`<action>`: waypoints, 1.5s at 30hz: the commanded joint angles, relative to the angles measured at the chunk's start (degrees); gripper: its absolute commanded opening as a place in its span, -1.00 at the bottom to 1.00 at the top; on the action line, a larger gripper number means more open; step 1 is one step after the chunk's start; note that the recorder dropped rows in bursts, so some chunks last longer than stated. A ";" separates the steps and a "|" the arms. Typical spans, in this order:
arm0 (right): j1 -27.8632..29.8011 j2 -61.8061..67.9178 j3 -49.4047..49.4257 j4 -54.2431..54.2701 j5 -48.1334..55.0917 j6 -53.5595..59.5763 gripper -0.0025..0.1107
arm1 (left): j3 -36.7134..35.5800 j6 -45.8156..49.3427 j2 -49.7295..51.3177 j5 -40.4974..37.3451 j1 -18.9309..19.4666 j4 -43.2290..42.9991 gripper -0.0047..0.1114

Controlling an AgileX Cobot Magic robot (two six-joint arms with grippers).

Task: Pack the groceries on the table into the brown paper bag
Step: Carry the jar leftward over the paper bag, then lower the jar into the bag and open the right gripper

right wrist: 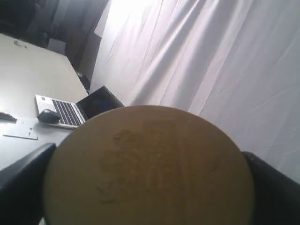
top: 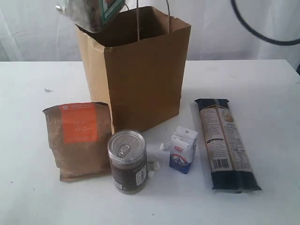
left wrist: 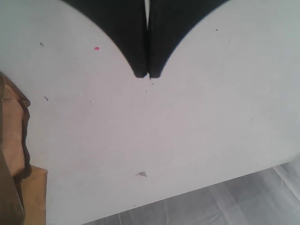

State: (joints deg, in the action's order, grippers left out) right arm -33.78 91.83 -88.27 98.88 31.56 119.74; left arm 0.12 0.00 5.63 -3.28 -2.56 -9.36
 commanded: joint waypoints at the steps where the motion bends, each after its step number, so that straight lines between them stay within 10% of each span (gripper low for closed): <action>1: -1.58 4.37 -4.14 1.06 -5.49 3.00 -0.54 | -0.12 0.00 -0.28 0.26 -0.19 -0.07 -0.92; 25: -1.58 3.31 -0.29 1.06 -30.61 -5.65 -0.53 | -0.12 0.00 -0.28 0.26 -0.19 -0.07 -0.92; 33: -1.58 6.57 -0.29 1.06 -32.10 -9.76 -0.12 | -0.12 0.00 -0.28 0.26 -0.19 -0.07 -0.92; 45: -1.58 7.22 -0.29 1.06 -47.77 -22.09 -0.10 | -0.12 0.00 -0.28 0.26 -0.19 -0.07 -0.92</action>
State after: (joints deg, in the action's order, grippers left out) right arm -35.35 99.50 -88.45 100.24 -13.93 101.33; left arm 0.12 0.00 5.63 -3.28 -2.56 -9.36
